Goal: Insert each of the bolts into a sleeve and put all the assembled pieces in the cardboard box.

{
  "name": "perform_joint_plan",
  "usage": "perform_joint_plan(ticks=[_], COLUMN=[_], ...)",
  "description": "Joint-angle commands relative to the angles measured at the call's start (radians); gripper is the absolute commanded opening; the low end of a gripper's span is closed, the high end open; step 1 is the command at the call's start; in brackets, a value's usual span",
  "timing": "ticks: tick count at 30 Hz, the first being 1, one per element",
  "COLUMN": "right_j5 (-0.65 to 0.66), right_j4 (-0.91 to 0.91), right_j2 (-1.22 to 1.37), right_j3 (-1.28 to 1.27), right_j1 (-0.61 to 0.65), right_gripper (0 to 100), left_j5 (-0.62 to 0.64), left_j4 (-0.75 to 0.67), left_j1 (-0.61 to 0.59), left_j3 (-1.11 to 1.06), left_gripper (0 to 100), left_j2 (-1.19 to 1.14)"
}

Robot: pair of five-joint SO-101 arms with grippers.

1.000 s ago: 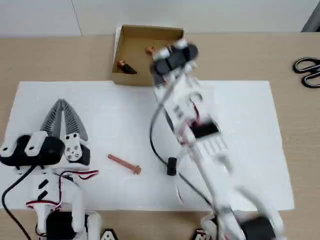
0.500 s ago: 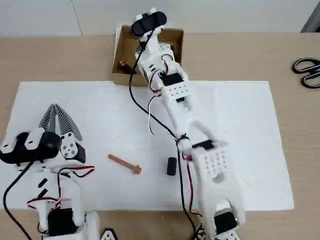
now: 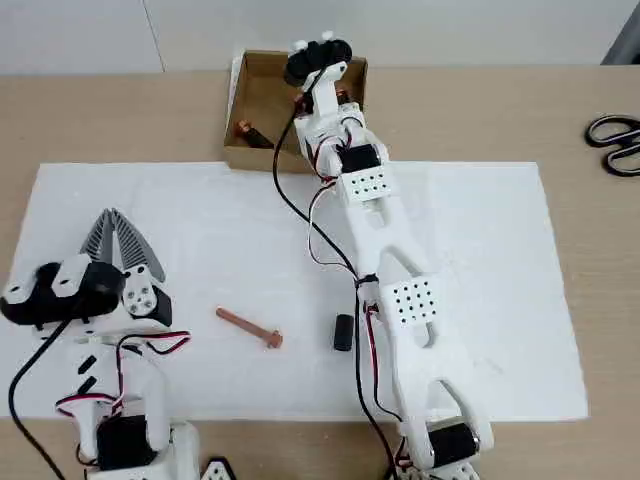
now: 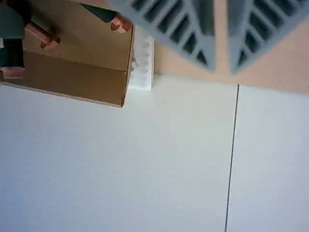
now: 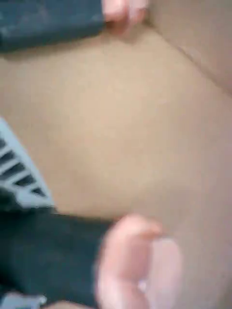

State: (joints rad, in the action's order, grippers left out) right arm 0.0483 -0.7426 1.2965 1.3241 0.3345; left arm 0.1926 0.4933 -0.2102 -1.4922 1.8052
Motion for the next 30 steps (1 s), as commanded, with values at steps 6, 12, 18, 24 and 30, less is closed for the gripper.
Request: perform_joint_plan(ticks=[6,12,18,24,30], right_j5=[-0.005,-0.005,-0.008,-0.009,-0.011], right_j4=[-0.114,-0.197,-0.208,-0.524,-0.746], right_j2=[-0.024,-0.024,-0.025,-0.073,-0.285], right_j3=[0.084,0.086,0.153,0.362,0.348], right_j1=[-0.001,0.03,0.024,-0.05,-0.096], right_gripper=[3.5,22.2,22.4,22.3,22.3], left_j5=[-0.003,-0.005,-0.005,-0.006,-0.006], left_j4=[0.005,0.005,-0.002,-0.018,-0.018], left_j1=[-0.002,-0.003,-0.003,-0.005,-0.005], left_j3=[0.001,-0.044,-0.047,-0.045,-0.045], left_gripper=[1,1,1,1,1], left_j2=[0.012,0.012,0.012,0.012,0.012])
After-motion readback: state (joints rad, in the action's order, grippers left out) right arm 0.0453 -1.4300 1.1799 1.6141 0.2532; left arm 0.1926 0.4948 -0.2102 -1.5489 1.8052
